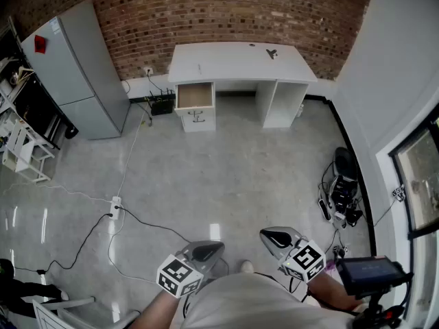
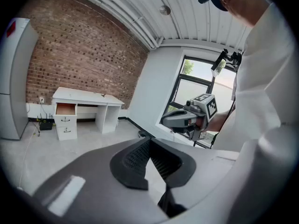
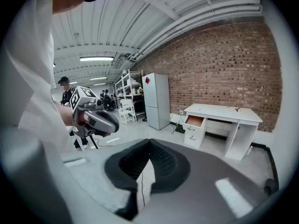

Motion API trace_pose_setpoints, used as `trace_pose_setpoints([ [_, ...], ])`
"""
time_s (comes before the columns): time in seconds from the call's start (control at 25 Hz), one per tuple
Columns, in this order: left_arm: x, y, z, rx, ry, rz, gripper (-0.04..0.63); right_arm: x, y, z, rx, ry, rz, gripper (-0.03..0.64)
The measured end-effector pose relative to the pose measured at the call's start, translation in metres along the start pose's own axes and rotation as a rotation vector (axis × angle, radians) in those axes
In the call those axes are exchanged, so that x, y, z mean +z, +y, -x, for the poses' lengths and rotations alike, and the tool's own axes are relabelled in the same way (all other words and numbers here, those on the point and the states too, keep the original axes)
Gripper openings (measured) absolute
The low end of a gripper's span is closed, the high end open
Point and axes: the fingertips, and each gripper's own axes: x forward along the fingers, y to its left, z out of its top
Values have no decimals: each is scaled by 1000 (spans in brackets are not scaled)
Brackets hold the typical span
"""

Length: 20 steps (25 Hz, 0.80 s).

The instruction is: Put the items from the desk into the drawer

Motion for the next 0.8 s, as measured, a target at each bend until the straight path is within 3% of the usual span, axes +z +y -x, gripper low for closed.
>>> trace_pose_setpoints([
  [0.28, 27, -33, -87, 64, 22, -107, 6, -22, -85, 55, -10, -52, -17, 2],
  [0.48, 34, -44, -127, 71, 57, -92, 6, -35, -128, 72, -20, -58, -60, 2],
  [0.64, 48, -26, -147, 70, 64, -89, 6, -35, -159, 55, -6, -49, -77, 2],
  [0.8, 60, 23, -166, 55, 46, -58, 6, -22, -188, 18, -10, -55, -76, 22],
])
